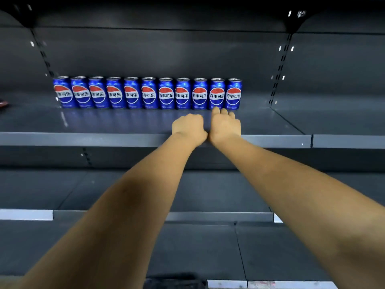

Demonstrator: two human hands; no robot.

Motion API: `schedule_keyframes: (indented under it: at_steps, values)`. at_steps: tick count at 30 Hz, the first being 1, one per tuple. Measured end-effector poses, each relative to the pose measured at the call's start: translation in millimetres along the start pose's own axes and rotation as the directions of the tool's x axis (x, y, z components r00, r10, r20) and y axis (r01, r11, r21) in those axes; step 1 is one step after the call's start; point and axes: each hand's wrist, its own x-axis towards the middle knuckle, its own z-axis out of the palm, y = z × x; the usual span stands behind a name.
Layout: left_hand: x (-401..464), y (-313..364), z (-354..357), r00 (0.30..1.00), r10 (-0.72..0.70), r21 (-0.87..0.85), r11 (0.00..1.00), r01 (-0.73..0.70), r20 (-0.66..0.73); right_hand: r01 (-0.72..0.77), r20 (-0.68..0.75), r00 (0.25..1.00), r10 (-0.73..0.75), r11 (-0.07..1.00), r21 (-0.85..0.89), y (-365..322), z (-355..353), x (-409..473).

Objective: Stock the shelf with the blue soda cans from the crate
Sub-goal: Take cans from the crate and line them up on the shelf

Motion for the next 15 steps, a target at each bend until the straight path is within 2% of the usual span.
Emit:
schedule_keyframes:
  at_steps: [15]
  values:
    - [-103,-22,41,0.994,-0.051,0.156,0.987,0.036,0.098,0.158,0.150,0.978,-0.146,0.985,-0.071,-19,37,-103]
